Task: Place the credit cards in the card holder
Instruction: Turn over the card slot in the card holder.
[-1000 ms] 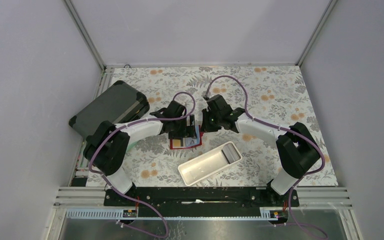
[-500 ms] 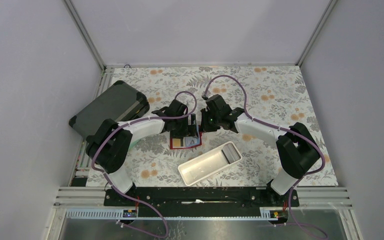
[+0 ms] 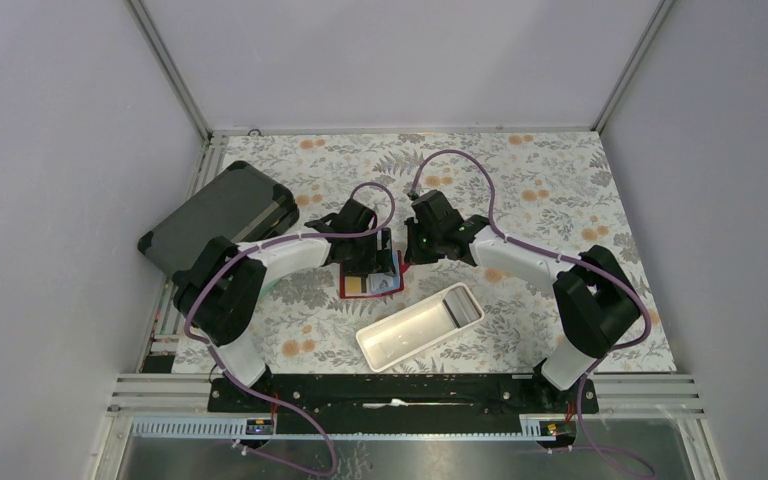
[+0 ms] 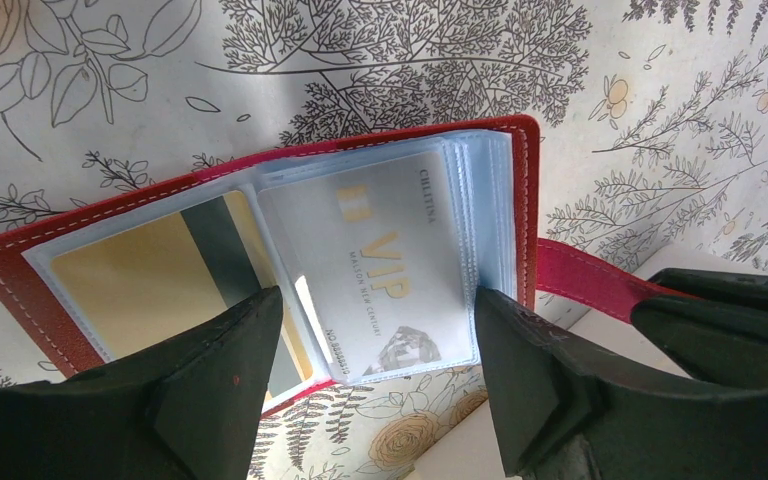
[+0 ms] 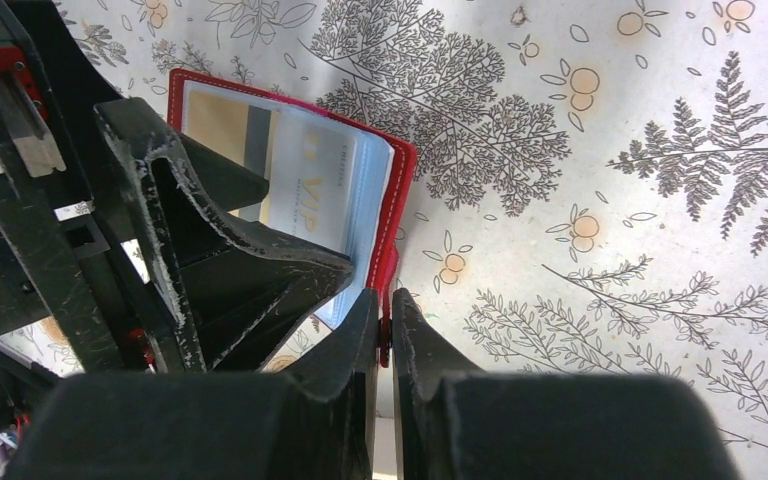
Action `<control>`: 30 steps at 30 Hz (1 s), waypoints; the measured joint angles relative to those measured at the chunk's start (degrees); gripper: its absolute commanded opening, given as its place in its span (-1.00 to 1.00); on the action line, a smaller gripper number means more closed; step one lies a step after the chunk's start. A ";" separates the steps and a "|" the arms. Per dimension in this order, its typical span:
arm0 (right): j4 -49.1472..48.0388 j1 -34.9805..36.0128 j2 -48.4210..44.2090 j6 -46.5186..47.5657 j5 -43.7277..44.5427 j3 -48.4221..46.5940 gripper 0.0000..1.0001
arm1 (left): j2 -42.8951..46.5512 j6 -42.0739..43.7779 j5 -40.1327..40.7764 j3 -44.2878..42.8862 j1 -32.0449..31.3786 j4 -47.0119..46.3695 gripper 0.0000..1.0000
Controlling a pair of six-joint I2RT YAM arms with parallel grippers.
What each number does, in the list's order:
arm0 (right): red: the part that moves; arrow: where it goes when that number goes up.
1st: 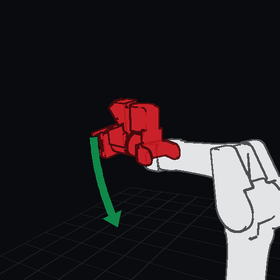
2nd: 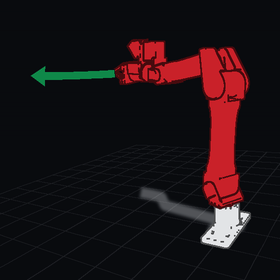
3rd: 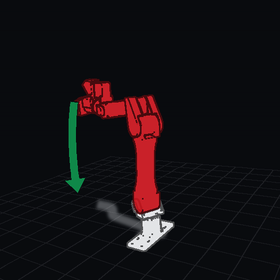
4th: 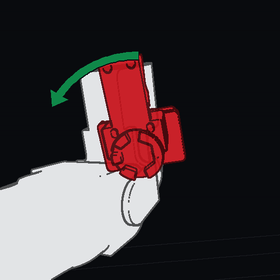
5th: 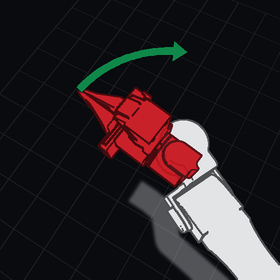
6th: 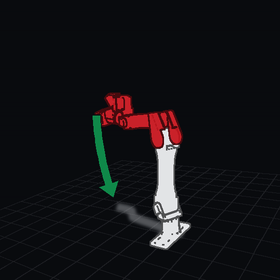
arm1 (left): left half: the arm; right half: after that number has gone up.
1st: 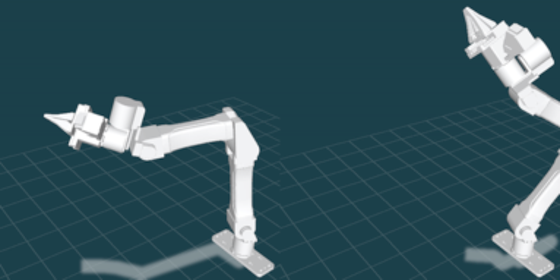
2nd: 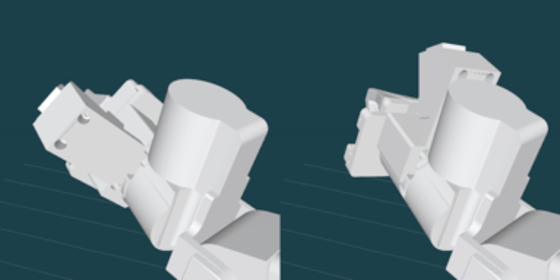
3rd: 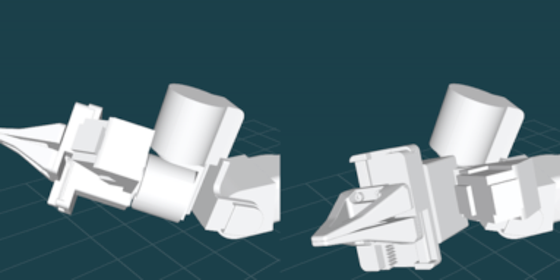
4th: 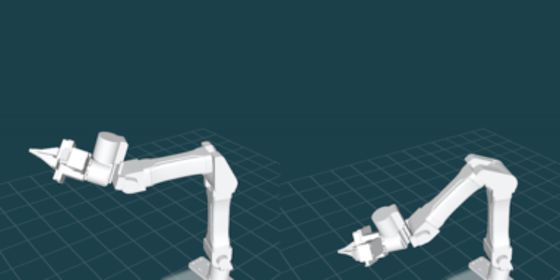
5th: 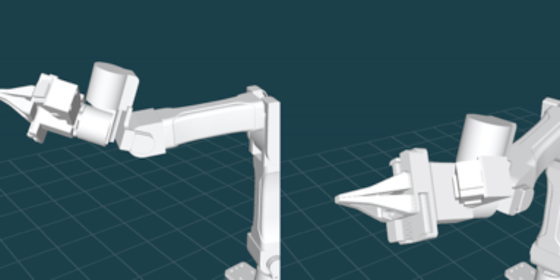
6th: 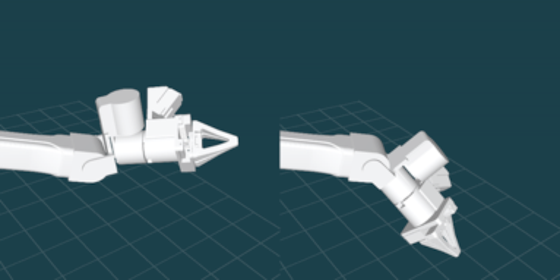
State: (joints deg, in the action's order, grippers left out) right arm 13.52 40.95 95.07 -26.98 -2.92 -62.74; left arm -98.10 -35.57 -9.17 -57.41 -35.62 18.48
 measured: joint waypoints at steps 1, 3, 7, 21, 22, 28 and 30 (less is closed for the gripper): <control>0.13 0.00 -0.09 0.07 0.42 0.00 -1.00 | 0.00 0.04 0.09 0.00 0.00 0.04 0.46; 0.33 0.00 -0.26 0.15 0.59 0.00 -1.00 | 0.00 0.22 0.33 -0.02 -0.04 0.13 0.44; 0.55 0.04 -0.31 0.17 1.62 0.00 -1.00 | 0.00 1.05 1.36 -0.35 -0.31 0.87 0.43; 0.87 0.04 -0.31 0.20 3.10 0.00 -1.00 | 0.79 2.64 4.87 -0.57 -0.52 3.48 0.44; 0.87 0.04 -0.31 0.20 3.17 0.00 -1.00 | 0.98 2.75 5.14 -0.57 -0.52 3.91 0.44; 0.83 0.04 -0.31 0.20 3.32 0.00 -1.00 | 1.66 3.04 7.23 -0.57 -0.52 5.05 0.46; 0.83 0.04 -0.31 0.20 3.32 0.00 -1.00 | 2.12 3.21 7.96 -0.55 -0.52 5.53 0.46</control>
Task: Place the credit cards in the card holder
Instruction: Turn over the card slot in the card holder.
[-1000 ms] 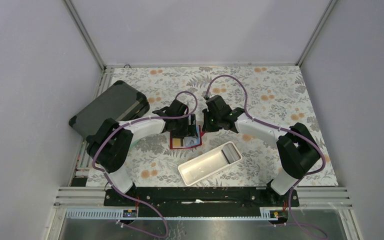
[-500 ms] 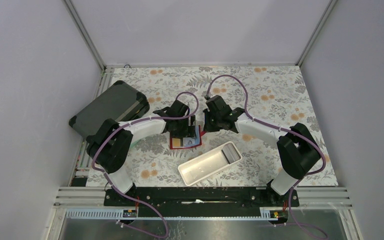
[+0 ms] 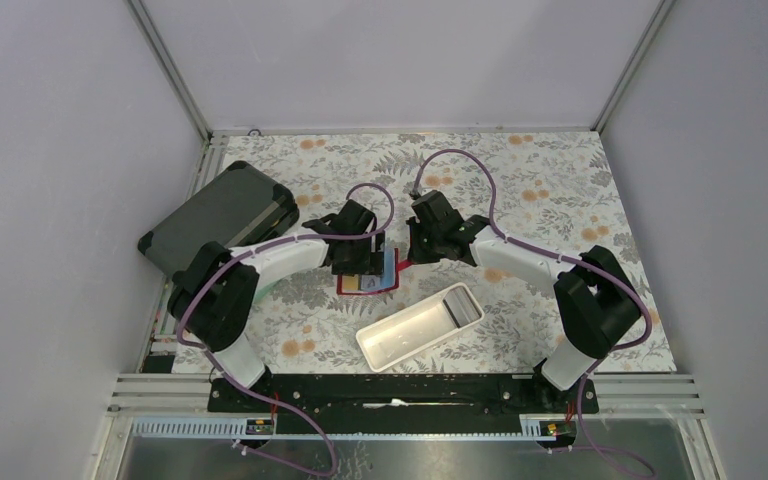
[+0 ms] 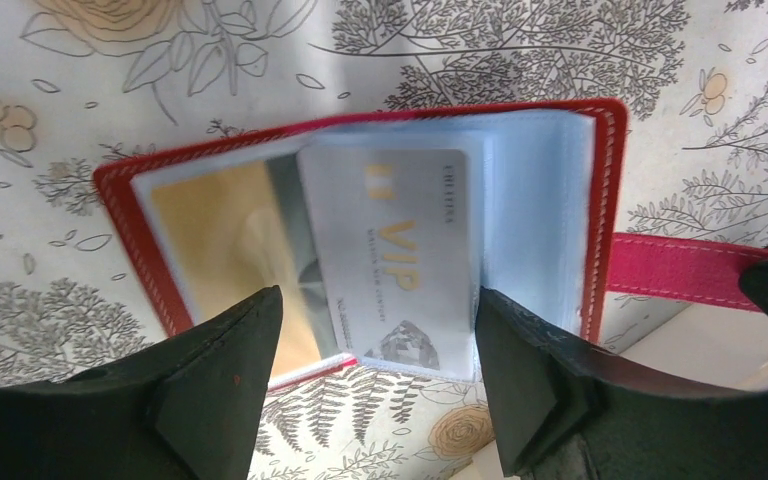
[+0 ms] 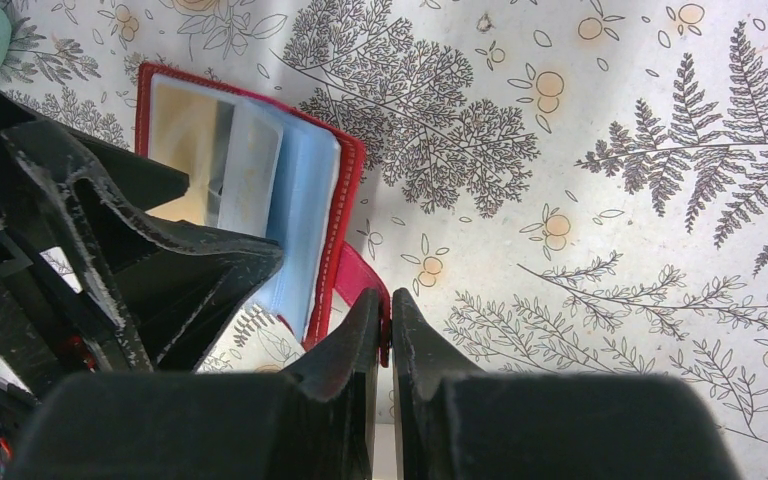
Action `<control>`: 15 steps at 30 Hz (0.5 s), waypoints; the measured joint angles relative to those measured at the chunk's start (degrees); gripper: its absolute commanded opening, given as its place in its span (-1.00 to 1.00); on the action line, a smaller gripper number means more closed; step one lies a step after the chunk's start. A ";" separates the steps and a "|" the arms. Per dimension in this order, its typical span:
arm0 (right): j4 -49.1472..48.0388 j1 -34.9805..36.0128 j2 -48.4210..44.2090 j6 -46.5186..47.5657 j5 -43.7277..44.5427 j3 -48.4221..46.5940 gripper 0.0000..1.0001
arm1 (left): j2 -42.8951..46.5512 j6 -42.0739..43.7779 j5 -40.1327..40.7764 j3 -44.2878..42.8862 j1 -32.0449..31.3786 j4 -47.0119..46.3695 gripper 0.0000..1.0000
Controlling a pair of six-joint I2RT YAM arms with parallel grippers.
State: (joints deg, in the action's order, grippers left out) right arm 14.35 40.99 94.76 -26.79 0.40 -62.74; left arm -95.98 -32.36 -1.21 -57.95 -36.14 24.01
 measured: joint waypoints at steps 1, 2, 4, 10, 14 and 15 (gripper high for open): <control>0.02 0.00 0.00 0.00 0.02 0.00 -1.00 | 0.28 0.13 0.48 0.02 0.00 0.31 0.46; 0.02 0.02 0.00 0.00 0.09 0.00 -1.00 | 0.55 0.35 1.01 0.13 0.00 0.48 0.46; 0.02 0.02 0.00 0.00 0.15 0.00 -1.00 | 1.11 0.63 1.86 0.37 0.02 0.94 0.47; 0.04 0.02 0.00 0.00 0.17 0.00 -1.00 | 4.07 0.90 2.97 1.55 0.66 2.03 0.45; 0.02 0.02 0.00 0.00 0.15 0.00 -1.00 | 4.61 0.85 2.27 2.21 2.08 1.92 0.40; 0.02 0.02 0.00 0.00 0.17 0.00 -1.00 | 4.70 0.85 2.03 2.47 2.58 1.99 0.37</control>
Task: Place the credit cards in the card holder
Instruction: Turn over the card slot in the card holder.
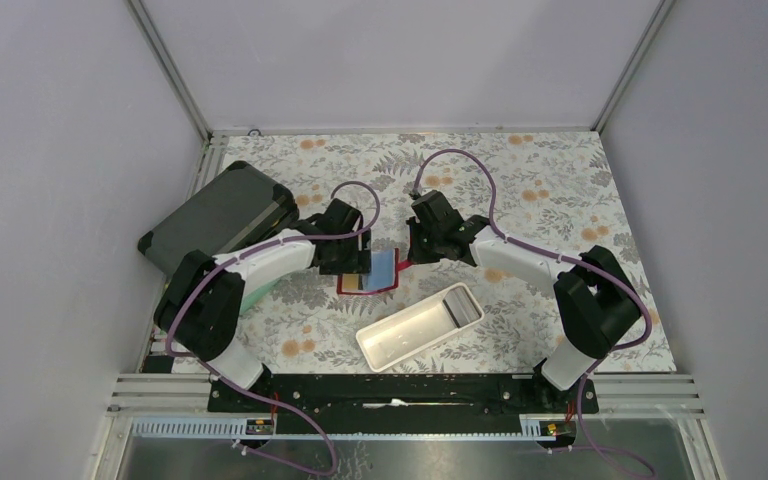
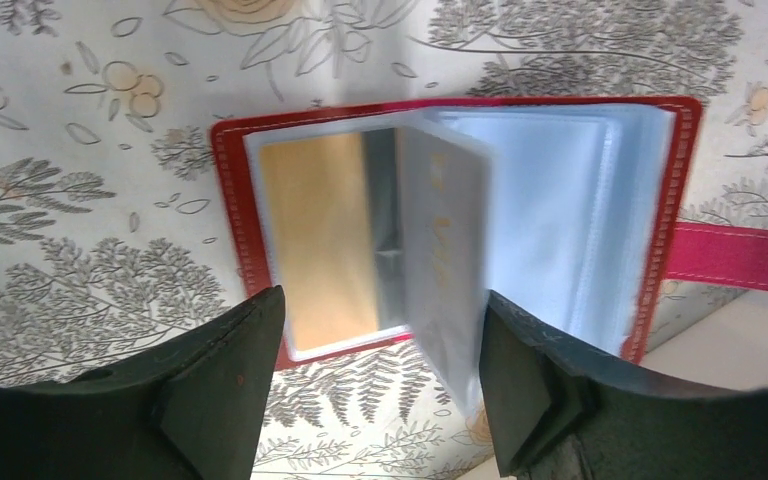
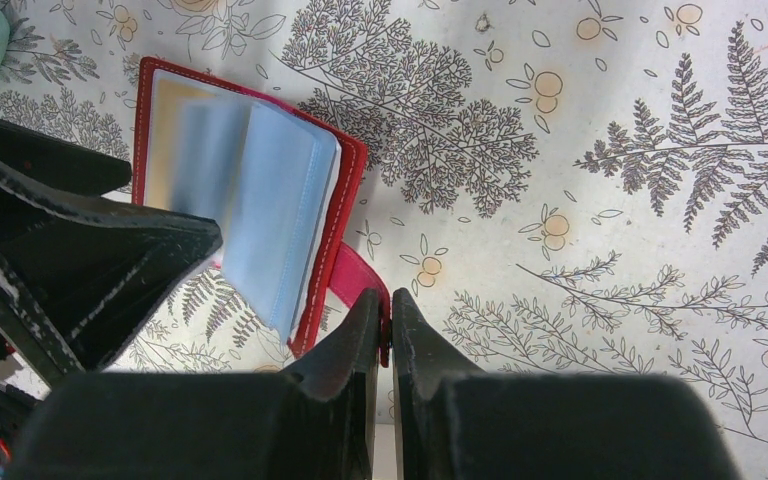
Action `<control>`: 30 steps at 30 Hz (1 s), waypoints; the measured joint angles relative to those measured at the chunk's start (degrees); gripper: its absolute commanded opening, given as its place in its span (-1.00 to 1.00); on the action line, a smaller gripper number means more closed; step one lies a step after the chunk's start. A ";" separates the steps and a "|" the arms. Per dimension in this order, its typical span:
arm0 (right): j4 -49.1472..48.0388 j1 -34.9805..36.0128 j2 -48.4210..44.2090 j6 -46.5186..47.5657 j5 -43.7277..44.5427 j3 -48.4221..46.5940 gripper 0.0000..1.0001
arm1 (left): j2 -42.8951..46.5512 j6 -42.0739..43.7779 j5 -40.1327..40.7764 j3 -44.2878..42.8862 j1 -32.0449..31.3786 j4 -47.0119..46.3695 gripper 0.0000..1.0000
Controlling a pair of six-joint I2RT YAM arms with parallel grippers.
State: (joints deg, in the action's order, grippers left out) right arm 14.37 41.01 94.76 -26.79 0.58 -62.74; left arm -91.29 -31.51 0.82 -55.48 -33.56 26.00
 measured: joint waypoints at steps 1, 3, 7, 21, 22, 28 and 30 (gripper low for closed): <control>0.02 0.00 0.00 0.00 0.00 0.00 -1.00 | 0.07 0.00 -0.07 0.22 0.39 0.02 0.35; 0.11 0.00 0.00 0.04 0.04 0.00 -1.00 | 0.07 0.02 -0.09 0.70 1.07 0.20 0.31; 0.35 0.00 0.00 0.17 0.11 0.00 -1.00 | 0.09 0.02 -0.13 0.94 1.86 0.96 0.25; 0.39 0.00 0.02 0.42 0.48 0.00 -0.91 | 1.51 0.00 -3.78 1.99 2.97 -0.46 0.27; 0.42 0.00 0.02 0.46 0.48 0.00 -0.79 | 2.27 0.00 -3.78 2.16 3.19 -0.44 0.30; 1.16 0.00 0.02 1.49 1.64 -0.04 -0.01 | 8.92 1.05 -3.69 2.67 4.98 -0.55 0.50; 2.25 -0.02 -0.09 2.67 2.19 -0.17 0.27 | 11.76 1.46 -3.74 2.67 6.03 -0.76 0.59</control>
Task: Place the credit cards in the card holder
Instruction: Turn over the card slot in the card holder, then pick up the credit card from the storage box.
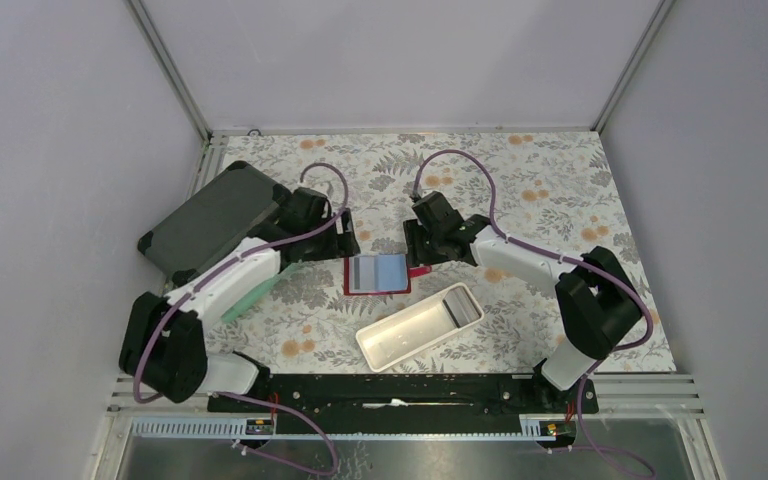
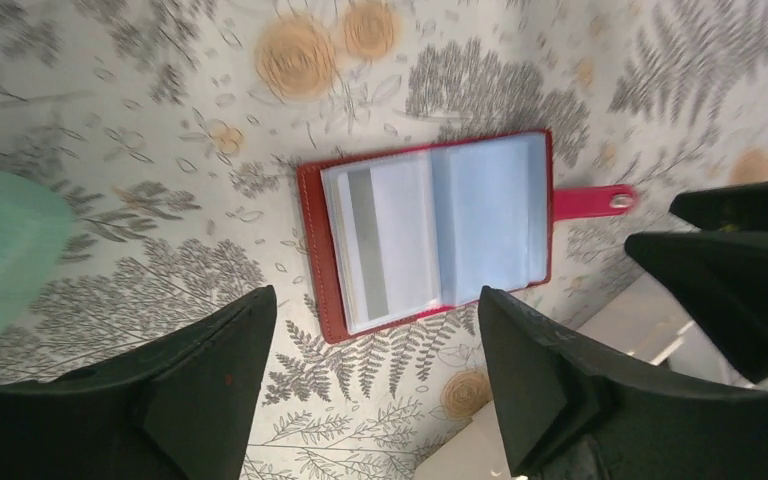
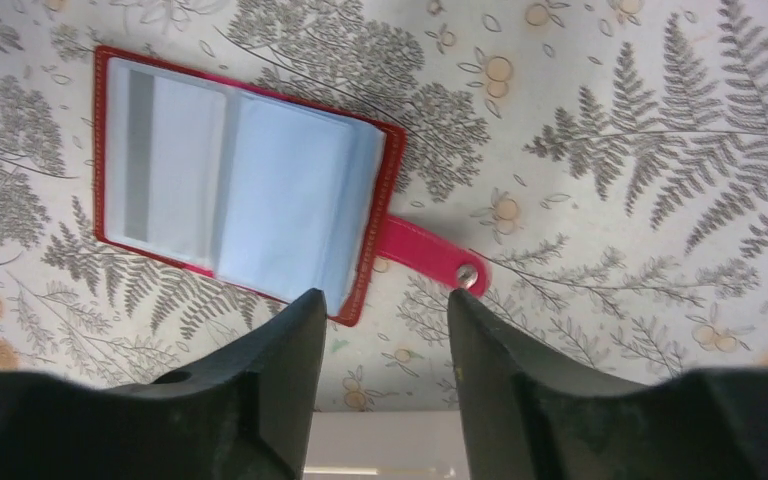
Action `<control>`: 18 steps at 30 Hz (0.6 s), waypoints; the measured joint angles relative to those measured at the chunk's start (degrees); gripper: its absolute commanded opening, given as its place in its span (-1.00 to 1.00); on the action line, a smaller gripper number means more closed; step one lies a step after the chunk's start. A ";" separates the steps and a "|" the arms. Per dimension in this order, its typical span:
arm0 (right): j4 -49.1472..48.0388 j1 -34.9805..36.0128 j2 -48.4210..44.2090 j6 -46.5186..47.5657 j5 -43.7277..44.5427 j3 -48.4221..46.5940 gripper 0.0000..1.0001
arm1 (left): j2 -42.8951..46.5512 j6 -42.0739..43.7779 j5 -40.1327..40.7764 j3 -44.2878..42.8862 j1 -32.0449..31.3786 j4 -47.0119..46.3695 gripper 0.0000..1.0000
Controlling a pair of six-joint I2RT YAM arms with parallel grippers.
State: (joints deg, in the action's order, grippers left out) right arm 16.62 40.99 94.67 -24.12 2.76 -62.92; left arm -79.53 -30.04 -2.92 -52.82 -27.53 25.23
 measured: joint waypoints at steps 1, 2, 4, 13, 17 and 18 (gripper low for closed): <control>0.68 0.02 -0.15 0.48 0.39 -0.04 0.38 | 1.57 0.11 -0.15 0.00 0.79 -0.13 0.64; 1.40 0.02 -0.48 1.16 0.85 -0.07 0.46 | 3.06 0.22 -0.26 0.00 1.62 -0.22 0.75; 3.41 0.02 -1.81 2.86 1.75 -0.07 0.54 | 6.58 0.26 -0.55 0.00 4.02 -0.44 0.92; 14.16 0.02 -13.14 7.89 7.08 0.94 0.74 | 19.47 3.23 -0.70 -0.15 11.04 0.02 0.98; 19.30 0.02 -15.89 8.00 7.21 2.45 0.74 | 20.57 5.18 -0.09 -0.26 12.50 1.66 0.98; 20.15 0.02 -15.98 7.96 7.23 2.89 0.74 | 20.76 5.44 -0.04 -0.26 12.79 1.99 0.98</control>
State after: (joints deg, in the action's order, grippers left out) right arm 36.77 41.01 78.70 -16.16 10.00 -60.03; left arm -58.76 -24.60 -2.96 -53.08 -14.74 27.22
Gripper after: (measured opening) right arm 0.867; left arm 0.986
